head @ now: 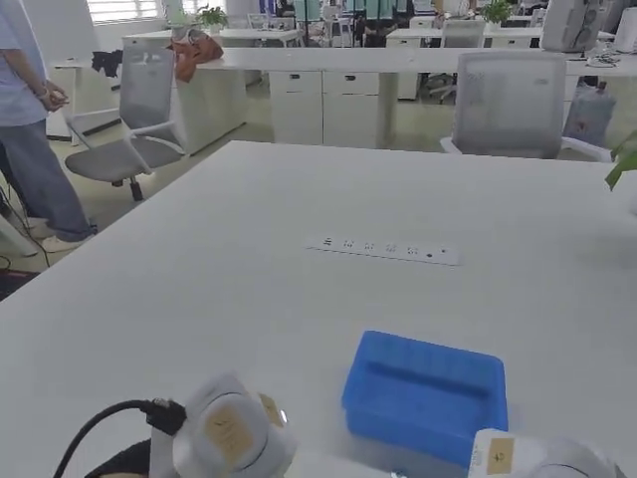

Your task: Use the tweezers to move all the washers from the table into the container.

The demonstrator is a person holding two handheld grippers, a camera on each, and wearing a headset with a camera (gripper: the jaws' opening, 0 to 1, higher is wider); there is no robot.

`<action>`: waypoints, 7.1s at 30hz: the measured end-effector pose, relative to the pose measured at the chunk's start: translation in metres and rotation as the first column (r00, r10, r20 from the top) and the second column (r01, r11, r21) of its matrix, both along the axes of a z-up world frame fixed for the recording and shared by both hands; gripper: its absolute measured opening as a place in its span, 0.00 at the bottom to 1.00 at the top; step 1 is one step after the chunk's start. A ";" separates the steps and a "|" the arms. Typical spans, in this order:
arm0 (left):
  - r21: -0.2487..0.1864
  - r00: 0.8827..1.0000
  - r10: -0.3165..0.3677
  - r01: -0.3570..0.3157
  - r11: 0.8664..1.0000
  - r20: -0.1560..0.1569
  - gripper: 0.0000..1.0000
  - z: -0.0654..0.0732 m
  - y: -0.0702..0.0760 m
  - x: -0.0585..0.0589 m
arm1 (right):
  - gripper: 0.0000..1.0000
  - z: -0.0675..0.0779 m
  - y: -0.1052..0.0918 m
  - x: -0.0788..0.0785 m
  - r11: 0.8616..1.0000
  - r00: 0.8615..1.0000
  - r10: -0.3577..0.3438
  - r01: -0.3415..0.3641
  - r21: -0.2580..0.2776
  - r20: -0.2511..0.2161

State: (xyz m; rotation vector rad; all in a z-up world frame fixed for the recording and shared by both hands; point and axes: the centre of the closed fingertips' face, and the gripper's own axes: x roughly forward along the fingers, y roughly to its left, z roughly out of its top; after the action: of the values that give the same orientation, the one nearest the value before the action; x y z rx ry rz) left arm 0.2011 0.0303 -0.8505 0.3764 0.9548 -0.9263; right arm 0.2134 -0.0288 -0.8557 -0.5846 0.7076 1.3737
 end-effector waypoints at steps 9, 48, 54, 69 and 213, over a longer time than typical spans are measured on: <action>0.015 0.988 -0.150 0.150 0.989 0.020 0.30 -0.008 -0.025 -0.004 | 0.21 -0.010 0.003 -0.014 0.991 0.994 0.110 -0.111 -0.071 -0.015; 0.040 0.874 -0.452 0.452 0.891 0.179 0.00 0.030 -0.047 -0.001 | 0.07 -0.008 -0.030 -0.012 0.983 0.992 0.125 -0.120 -0.136 0.034; 0.007 0.873 -0.438 0.447 0.894 0.216 0.00 0.058 -0.050 -0.001 | 0.06 -0.001 -0.021 -0.011 0.986 0.989 0.137 -0.131 -0.107 0.053; -0.003 0.849 -0.460 0.477 0.879 0.259 0.00 0.079 -0.073 -0.005 | 0.06 0.005 0.001 -0.013 0.989 0.989 0.147 -0.147 -0.010 0.024; -0.529 0.693 0.589 -0.343 0.776 0.415 0.80 0.114 0.034 0.027 | 0.03 0.104 -0.021 0.125 0.881 0.941 -0.338 0.319 0.350 -0.006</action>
State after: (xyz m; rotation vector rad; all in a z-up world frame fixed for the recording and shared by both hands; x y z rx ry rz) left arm 0.2280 0.0638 -0.7366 0.0083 0.2514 -0.4529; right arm 0.3387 -0.0497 -0.7519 -0.2059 0.4758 1.1223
